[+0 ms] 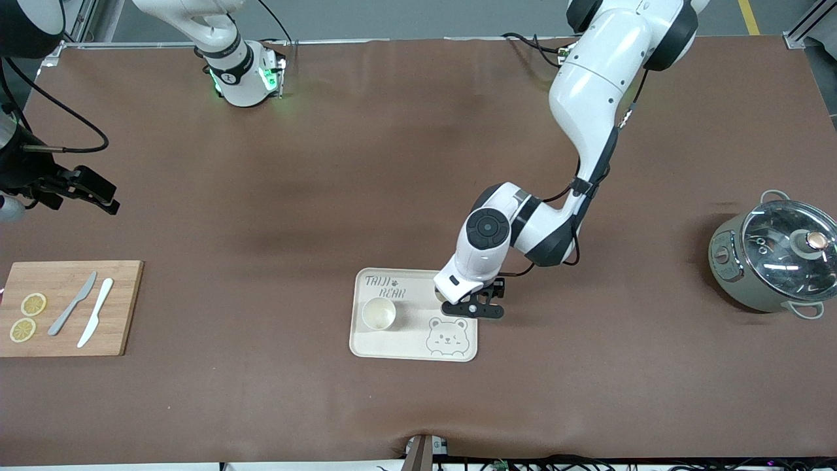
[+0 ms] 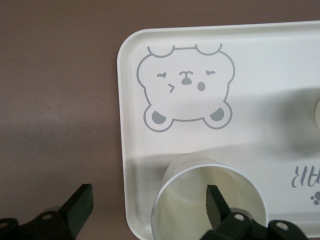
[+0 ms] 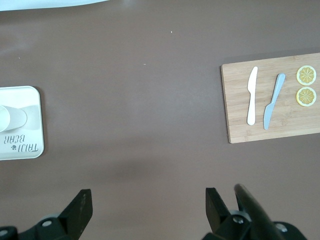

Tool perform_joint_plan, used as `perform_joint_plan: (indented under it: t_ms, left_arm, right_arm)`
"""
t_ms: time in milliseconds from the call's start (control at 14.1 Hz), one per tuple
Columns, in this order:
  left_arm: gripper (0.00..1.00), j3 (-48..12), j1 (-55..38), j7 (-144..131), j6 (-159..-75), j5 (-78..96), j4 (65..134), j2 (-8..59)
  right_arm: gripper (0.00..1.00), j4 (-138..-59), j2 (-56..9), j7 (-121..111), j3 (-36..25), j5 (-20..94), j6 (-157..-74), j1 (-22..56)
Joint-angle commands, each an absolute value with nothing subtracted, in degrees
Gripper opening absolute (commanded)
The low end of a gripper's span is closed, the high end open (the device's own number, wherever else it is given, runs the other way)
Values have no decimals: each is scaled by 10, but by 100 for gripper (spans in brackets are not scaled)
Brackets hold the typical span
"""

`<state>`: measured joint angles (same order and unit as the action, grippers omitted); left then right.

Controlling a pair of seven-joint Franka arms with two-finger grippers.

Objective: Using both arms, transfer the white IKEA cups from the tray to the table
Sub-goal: 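Lower the left gripper around the cup rim and close it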

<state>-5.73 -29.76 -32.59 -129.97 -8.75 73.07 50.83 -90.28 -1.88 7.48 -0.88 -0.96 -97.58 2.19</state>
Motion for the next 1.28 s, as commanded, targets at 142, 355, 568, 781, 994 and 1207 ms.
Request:
perform_joint_plan:
  t_ms: [142, 355, 568, 781, 994, 1207]
  left_arm:
    - [100, -53, -307, -347, -1306, -106, 720, 517]
    - [79, -52, -308, -362, -1317, -106, 720, 520]
    - [8, -53, -315, -379, -1317, -119, 720, 520]
    - [0, -53, -315, -381, -1318, -123, 720, 522]
    - [0, -53, -315, -406, -1318, -123, 720, 522]
    - [0, -53, -314, -407, -1317, -124, 720, 520]
  right_arm:
    - [100, -904, -21, 76, -10, -9, -978, 24]
    - [100, -904, -21, 80, -10, -9, -980, 25]
    - [100, -904, -21, 80, -10, -9, -979, 25]
    - [100, -904, -21, 80, -10, -9, -979, 25]
    - [100, -904, -22, 80, -10, -9, -980, 25]
    - [100, -904, -23, 80, -10, -9, -980, 25]
